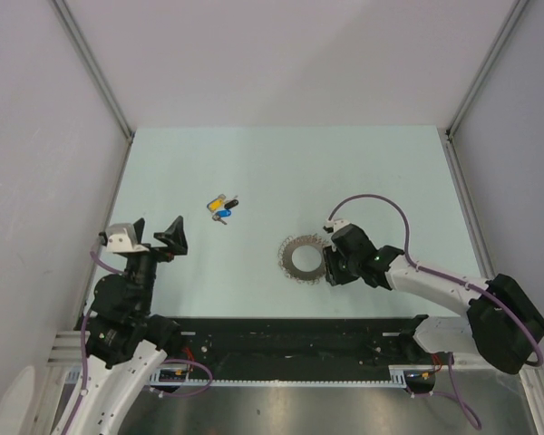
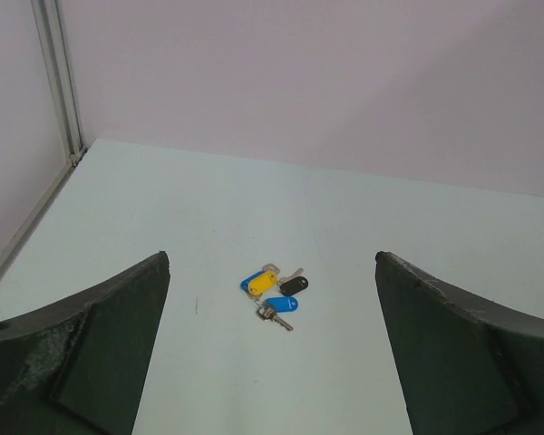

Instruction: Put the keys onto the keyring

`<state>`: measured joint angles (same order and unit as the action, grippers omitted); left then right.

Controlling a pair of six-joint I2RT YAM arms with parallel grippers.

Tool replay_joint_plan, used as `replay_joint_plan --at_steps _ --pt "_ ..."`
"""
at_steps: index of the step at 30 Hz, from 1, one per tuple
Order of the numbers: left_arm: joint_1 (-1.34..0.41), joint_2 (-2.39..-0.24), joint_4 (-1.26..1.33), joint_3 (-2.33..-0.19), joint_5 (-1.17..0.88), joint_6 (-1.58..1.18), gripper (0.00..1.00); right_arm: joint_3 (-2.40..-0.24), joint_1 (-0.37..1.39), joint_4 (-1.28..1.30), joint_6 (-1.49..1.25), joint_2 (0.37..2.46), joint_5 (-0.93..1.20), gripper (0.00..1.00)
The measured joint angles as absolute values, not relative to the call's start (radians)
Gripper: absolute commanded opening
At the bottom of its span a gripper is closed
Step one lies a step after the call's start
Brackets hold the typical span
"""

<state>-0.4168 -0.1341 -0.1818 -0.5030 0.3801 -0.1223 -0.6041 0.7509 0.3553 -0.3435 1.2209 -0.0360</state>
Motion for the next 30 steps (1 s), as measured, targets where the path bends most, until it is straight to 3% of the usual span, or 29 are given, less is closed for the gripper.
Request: replay_joint_plan --at_steps 16,30 --pt "-0.417 -0.146 -0.181 -0.503 0.378 -0.122 1.0 -0.604 0.567 0.163 -0.342 1.375 0.136 0.32" --pt "-0.417 -0.153 -0.181 -0.503 0.377 -0.122 1.0 -0.706 0.514 0.067 -0.319 1.526 0.18 0.4"
